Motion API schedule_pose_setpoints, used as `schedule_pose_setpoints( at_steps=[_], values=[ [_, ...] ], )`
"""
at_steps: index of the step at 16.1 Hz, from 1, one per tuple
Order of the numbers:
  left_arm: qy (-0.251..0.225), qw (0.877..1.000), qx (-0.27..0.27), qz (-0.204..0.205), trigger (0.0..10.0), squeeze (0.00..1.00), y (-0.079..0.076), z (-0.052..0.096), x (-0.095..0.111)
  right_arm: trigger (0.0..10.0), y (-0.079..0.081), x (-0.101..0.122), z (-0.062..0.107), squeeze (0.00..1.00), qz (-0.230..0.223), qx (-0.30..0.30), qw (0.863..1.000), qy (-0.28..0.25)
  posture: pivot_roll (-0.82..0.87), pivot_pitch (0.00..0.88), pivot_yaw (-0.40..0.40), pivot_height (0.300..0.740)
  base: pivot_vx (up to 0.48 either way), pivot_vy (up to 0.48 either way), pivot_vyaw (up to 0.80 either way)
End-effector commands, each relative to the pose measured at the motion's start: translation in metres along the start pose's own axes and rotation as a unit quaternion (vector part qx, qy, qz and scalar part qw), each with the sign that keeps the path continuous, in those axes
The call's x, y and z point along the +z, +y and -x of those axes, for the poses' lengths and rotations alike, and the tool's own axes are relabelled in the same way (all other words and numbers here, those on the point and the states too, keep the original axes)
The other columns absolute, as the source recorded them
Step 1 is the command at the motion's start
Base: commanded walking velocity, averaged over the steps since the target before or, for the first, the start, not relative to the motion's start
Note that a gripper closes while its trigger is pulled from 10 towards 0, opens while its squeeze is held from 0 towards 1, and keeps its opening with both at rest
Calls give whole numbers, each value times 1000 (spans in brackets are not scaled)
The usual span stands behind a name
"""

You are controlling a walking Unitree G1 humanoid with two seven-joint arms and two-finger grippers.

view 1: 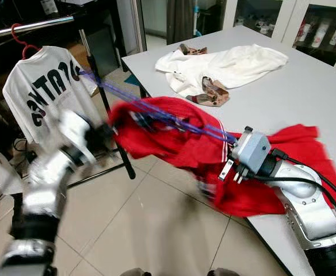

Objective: Hang hanger

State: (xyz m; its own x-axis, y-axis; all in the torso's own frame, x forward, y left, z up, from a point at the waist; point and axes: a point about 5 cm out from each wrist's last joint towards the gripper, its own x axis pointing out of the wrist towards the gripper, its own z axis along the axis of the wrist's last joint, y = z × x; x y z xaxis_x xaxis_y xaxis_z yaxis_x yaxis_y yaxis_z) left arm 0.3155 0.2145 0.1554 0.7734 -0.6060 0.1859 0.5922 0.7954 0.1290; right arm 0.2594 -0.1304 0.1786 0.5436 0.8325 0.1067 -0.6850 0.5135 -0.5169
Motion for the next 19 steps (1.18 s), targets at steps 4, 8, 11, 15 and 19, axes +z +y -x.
schedule_pose_setpoints(
  at_steps=[4, 8, 11, 15, 19],
  values=[
    [-64, 997, -48, 3, 0, 0, 8, -2, 48, 0, -4, -8, -2, 0, 64, 13, 997, 49, -62, 0, 88, 736, 0, 0, 0],
    [-79, 992, -97, 15, 0, 0, 4, 2, 72, 0, -12, -21, -2, 0, 88, 5, 990, 113, -59, 0, 89, 736, 0, 0, 0],
    [-58, 994, -95, 21, 0, 0, 7, 9, 67, 0, -11, -33, 5, 0, 111, 18, 981, 156, -62, 0, 86, 736, 0, 0, 0],
    [-36, 995, -85, 32, 0, 0, 11, 23, 64, 0, -14, -41, 15, 0, 130, 26, 974, 181, -63, 0, 82, 736, 0, 0, 0],
    [-7, 996, -82, 35, 0, 0, 10, 39, 59, 0, -23, -48, 23, 0, 176, 50, 960, 213, -46, 0, 70, 736, 0, 0, 0]
  ],
)
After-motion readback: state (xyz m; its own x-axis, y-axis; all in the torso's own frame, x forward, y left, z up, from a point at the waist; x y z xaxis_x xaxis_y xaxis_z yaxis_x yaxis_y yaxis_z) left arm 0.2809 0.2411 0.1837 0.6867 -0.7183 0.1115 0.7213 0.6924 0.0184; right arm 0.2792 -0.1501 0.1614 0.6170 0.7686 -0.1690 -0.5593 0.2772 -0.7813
